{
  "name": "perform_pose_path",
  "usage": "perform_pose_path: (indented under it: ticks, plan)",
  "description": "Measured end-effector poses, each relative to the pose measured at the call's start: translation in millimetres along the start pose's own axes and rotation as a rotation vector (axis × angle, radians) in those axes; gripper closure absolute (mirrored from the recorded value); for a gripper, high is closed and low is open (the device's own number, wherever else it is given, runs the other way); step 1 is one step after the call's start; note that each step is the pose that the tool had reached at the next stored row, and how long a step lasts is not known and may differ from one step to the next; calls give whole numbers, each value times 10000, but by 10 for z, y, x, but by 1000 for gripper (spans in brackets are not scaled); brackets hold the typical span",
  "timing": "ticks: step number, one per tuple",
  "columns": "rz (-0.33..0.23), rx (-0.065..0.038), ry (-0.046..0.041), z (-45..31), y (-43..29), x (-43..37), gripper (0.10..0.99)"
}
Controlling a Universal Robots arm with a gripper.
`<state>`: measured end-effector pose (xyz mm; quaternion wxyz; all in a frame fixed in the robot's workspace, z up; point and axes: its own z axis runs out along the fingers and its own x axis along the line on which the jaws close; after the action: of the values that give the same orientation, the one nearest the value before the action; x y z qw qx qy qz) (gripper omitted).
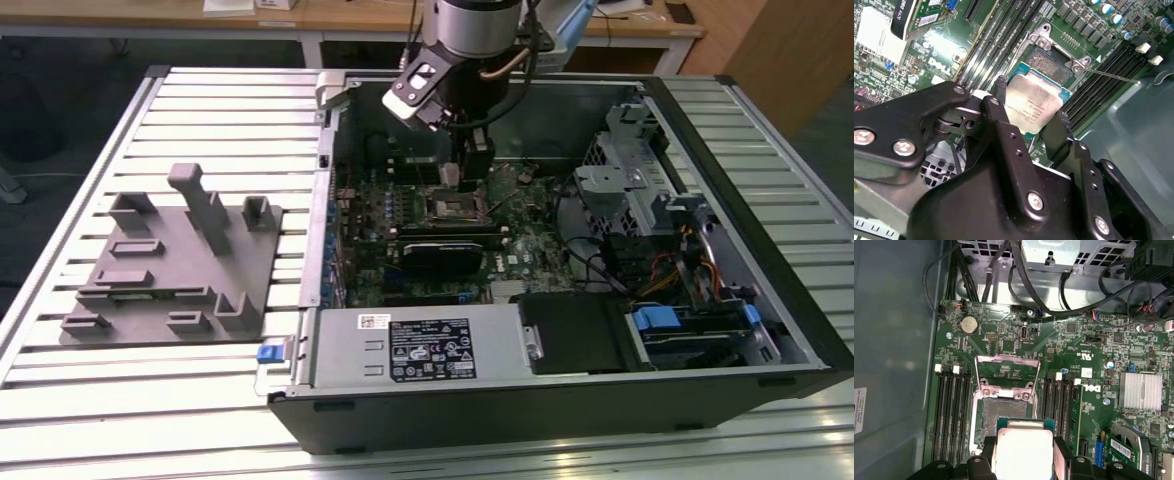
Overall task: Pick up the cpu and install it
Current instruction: 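Place the cpu into insertion slot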
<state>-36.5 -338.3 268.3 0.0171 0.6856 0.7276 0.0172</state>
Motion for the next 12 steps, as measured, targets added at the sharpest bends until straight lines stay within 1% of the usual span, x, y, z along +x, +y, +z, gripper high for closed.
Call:
perform_pose_path:
  ticks: [7,12]
  plan:
    - [0,-2,2,23,1,16,545]
    - [0,-1,1,77,0,24,545]
